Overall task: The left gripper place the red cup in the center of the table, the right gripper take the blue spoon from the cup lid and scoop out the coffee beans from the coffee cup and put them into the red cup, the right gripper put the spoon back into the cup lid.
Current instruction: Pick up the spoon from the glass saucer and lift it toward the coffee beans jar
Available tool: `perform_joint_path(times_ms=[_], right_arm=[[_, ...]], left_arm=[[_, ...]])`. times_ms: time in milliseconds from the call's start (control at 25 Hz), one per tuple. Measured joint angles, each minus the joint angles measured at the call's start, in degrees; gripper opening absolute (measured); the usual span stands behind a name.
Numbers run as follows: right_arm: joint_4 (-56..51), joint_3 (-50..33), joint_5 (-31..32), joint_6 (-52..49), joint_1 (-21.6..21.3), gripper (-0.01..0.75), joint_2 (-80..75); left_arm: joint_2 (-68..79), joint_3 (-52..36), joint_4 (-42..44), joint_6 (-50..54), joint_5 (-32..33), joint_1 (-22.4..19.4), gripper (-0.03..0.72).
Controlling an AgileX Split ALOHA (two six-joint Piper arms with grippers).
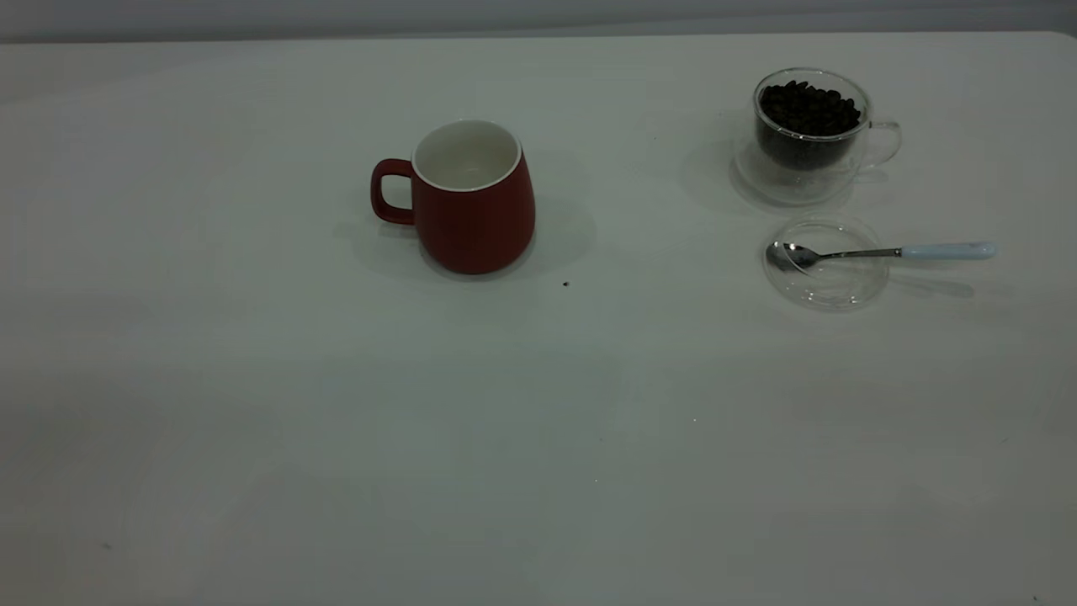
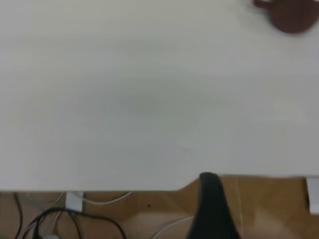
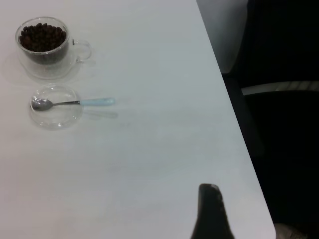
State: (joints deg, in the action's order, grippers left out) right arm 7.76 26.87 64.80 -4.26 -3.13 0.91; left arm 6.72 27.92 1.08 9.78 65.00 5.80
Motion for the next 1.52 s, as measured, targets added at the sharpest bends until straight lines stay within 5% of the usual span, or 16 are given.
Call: perform_joint_path(times_ms=[240,400,800,1120,1520], right_arm=[[0.0,0.0,0.0,0.0,0.0,0.565,0.0],[0.0,0.0,0.0,0.0,0.0,0.565,0.0],[0.0,0.0,0.0,0.0,0.0,0.565,0.0],[0.0,0.0,0.0,0.0,0.0,0.565,0.0],[0.0,0.0,0.0,0.0,0.0,0.565,0.0]], left_arm=[[-4.2,0.0,0.0,0.0,0.0,-9.2,0.587],[-7.8,0.0,0.0,0.1,0.7,-10.1,0.587],[-7.9,0.0,-0.1,0.2,0.7,-10.1,0.587],[-7.9,0.0,-0.1,0.2,0.7,-3.7,0.587],[-7.9,0.0,-0.1,0.2,0.7,-3.4,0.587]])
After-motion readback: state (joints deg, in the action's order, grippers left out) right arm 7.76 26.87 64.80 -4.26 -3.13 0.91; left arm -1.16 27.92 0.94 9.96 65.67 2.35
